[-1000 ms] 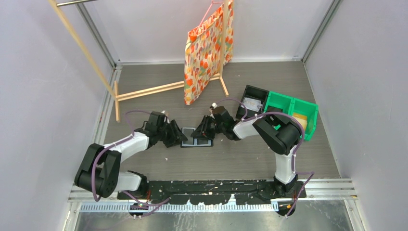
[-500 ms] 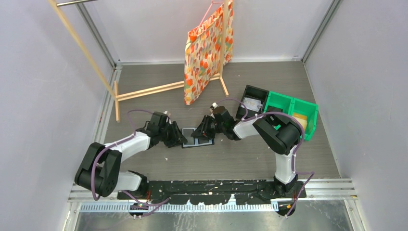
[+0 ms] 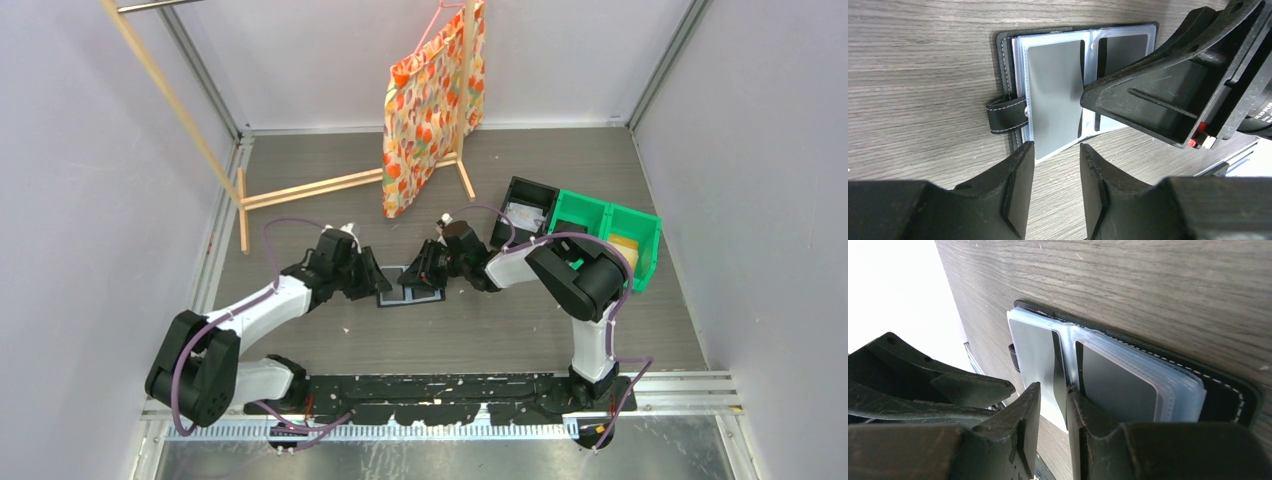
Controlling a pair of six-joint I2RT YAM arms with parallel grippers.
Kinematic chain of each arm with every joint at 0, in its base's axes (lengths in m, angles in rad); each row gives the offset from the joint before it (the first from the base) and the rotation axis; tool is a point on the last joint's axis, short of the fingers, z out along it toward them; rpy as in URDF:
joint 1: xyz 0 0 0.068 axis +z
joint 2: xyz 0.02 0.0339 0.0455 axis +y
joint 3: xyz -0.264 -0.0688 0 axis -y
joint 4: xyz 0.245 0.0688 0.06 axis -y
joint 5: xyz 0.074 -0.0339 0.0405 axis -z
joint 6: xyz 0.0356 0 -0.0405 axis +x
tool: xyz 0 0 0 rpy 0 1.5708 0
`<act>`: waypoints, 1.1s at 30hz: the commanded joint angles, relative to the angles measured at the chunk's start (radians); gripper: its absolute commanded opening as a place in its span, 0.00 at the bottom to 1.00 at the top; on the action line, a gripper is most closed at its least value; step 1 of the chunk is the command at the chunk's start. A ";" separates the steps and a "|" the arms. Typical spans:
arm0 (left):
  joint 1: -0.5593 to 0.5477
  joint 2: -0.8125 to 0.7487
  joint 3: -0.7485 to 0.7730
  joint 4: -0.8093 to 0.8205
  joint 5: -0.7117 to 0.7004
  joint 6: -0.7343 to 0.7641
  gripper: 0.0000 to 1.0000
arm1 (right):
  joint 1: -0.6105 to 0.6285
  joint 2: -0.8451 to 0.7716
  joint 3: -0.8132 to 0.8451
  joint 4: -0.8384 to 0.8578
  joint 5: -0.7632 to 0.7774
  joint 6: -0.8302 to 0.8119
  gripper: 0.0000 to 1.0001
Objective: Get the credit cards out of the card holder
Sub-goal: Remove the credit card from the card holder.
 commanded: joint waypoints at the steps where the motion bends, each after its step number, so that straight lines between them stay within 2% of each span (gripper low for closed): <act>1: -0.007 0.007 0.040 0.032 -0.004 0.014 0.40 | 0.007 0.008 -0.021 -0.059 0.033 -0.017 0.32; 13: -0.008 0.103 0.055 0.074 0.023 0.021 0.41 | 0.005 0.003 -0.024 -0.060 0.035 -0.014 0.32; 20: -0.008 0.098 0.045 0.114 0.056 0.009 0.40 | 0.005 0.001 -0.029 -0.060 0.036 -0.014 0.32; 27: -0.008 0.090 0.028 0.161 0.092 -0.014 0.30 | 0.004 0.000 -0.030 -0.059 0.037 -0.014 0.32; 33: -0.008 0.097 0.016 0.203 0.129 -0.029 0.27 | 0.004 0.001 -0.030 -0.057 0.036 -0.012 0.31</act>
